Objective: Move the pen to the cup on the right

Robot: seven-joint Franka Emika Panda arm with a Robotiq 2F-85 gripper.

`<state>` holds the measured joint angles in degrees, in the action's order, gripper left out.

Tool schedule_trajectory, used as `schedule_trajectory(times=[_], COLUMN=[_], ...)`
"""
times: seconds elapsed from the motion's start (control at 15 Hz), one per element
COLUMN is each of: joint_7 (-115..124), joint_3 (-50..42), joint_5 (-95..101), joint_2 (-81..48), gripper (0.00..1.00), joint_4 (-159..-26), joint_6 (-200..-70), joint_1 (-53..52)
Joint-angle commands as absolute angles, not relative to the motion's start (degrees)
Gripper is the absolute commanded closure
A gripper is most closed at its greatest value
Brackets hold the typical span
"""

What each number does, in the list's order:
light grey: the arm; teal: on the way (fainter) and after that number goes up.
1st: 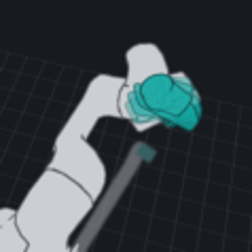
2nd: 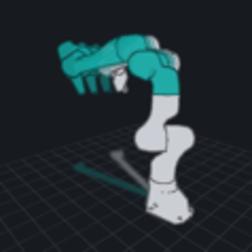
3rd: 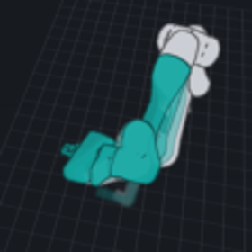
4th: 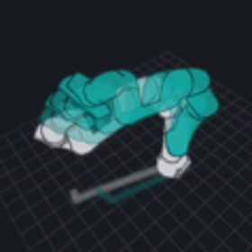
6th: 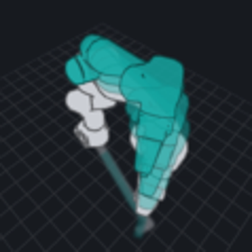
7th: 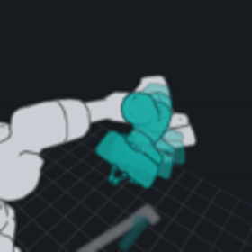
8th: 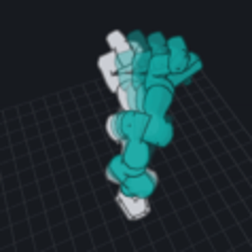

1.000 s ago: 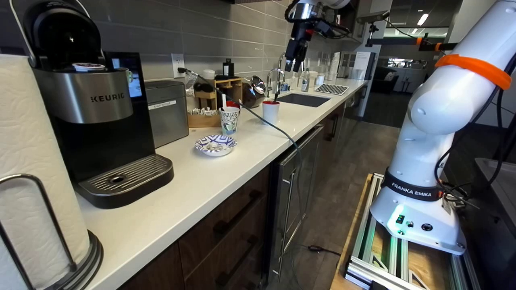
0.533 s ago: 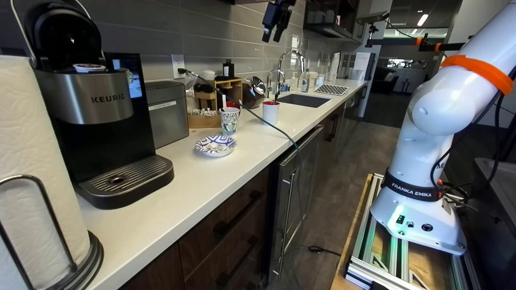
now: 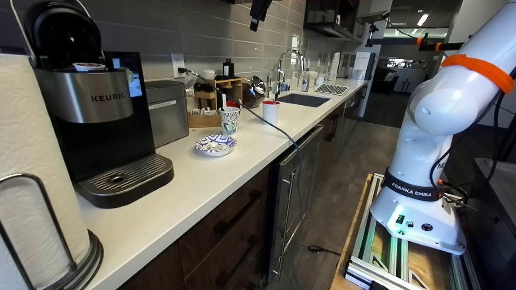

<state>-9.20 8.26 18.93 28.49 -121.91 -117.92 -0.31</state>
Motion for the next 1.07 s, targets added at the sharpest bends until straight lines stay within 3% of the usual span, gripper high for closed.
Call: schedule_trajectory(times=[0.0, 1.0], joint_7=[-10.1, -9.2], joint_3=[7.3, 8.8], joint_5=[20.6, 19.1], joint_2=[27.6, 24.6], gripper=[0.0, 0.0], joint_4=[-121.4, -123.0], joint_6=[-117.6, -115.7], joint_1=[-2.0, -4.1])
